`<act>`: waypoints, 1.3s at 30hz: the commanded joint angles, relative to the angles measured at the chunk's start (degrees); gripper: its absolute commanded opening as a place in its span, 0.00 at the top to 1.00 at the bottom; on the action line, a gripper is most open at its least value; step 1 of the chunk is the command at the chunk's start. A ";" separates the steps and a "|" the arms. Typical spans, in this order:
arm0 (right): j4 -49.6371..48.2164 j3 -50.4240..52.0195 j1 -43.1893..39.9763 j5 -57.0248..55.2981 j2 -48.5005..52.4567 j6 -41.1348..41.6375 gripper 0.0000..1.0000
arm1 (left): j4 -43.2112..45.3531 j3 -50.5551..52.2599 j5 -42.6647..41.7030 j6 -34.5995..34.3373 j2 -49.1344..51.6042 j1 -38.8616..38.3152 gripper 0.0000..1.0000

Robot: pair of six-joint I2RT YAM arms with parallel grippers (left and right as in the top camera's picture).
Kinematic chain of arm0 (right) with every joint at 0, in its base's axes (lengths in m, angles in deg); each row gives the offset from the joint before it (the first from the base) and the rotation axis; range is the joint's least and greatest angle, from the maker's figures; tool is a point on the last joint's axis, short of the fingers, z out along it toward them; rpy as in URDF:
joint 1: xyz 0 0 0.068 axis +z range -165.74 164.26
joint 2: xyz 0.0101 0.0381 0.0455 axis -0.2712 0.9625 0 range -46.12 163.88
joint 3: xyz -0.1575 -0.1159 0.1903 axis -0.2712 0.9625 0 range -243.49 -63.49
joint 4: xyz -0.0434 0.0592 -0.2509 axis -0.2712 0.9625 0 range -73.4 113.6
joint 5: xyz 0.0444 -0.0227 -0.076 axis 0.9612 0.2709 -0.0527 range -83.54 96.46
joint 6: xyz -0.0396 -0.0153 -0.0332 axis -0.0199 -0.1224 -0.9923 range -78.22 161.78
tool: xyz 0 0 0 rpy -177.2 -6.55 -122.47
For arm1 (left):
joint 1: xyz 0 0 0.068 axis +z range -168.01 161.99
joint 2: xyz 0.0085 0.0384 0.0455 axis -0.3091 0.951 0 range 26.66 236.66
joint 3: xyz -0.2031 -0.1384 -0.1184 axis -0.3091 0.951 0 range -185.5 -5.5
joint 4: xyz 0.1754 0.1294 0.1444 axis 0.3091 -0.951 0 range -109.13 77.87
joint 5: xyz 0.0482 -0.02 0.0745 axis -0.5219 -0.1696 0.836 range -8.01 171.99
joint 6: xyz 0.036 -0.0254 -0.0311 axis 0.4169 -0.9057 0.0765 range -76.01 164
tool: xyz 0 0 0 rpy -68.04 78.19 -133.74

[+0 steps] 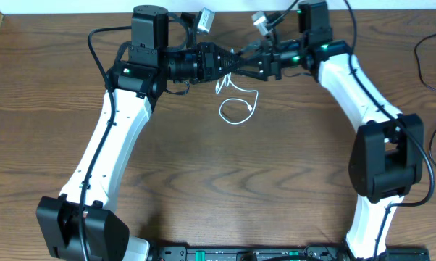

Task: Untangle cables
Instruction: 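Grasp the white cable with the right gripper and pull it rightward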

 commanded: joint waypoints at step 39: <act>12.66 -0.76 -1.51 -42.88 -2.91 18.03 0.99 | -21.29 -0.33 44.04 10.75 0.52 0.11 0.37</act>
